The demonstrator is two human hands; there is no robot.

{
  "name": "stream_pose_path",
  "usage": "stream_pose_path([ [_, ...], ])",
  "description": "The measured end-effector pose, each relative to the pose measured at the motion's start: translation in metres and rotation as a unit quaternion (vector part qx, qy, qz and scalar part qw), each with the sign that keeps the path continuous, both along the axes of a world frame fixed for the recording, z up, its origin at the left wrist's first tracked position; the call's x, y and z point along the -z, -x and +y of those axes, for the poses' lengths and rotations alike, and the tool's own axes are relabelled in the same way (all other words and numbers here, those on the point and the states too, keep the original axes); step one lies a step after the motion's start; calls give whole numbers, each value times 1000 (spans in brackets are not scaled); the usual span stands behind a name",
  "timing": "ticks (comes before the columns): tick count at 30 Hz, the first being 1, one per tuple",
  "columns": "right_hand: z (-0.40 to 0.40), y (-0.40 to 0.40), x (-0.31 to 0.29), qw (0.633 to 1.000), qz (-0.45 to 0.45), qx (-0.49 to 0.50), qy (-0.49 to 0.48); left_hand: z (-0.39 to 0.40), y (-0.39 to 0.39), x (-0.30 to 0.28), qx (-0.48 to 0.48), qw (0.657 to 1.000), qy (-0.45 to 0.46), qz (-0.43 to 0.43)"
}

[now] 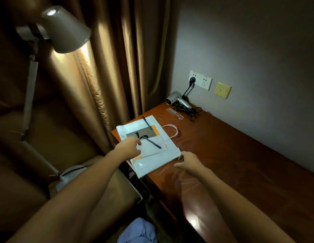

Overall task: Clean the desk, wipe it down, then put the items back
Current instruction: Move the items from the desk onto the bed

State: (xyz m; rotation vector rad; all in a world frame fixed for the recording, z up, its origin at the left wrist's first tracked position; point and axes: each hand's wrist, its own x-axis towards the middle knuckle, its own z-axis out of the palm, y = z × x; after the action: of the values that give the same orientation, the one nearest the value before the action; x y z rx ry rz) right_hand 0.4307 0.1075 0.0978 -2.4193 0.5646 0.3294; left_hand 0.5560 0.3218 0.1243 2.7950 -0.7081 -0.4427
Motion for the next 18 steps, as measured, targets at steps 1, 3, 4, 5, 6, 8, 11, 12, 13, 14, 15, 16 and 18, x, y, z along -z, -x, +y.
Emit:
stream_pose_path([
  [1, -3, -5, 2, 1000, 6, 6, 2, -6, -7, 5, 8, 1000, -9, 3],
  [3, -9, -17, 8, 999, 18, 26, 4, -17, -22, 16, 19, 1000, -23, 10],
  [4, -12, -23, 10, 999, 24, 36, 4, -23, -29, 21, 24, 999, -26, 8],
  [5, -15, -30, 13, 998, 31, 48, 4, -30, -37, 26, 30, 999, -28, 2],
  [6, -17, -37, 15, 998, 37, 60, 2, -37, -45, 30, 34, 999, -32, -5],
  [8, -19, -54, 21, 996, 44, 73, 0, -49, -63, 35, 41, 998, -38, -17],
  [11, -19, -84, 33, 995, 51, 87, 3, -62, -100, 44, 62, 996, -54, -13],
  [12, -18, -95, 38, 994, 57, 89, 7, -65, -114, 48, 66, 996, -62, -4],
  [13, -17, -106, 44, 994, 66, 92, 8, -69, -129, 52, 69, 995, -69, 6],
  [14, -17, -116, 50, 993, 76, 94, 8, -73, -144, 57, 74, 994, -74, 12],
  [15, -16, -125, 56, 992, 83, 96, 7, -77, -159, 63, 81, 994, -78, 13],
  [16, -15, -133, 62, 991, 92, 101, 3, -81, -173, 68, 90, 992, -85, 10],
  [18, -15, -146, 72, 988, 105, 112, -4, -89, -198, 77, 107, 989, -98, 1],
])
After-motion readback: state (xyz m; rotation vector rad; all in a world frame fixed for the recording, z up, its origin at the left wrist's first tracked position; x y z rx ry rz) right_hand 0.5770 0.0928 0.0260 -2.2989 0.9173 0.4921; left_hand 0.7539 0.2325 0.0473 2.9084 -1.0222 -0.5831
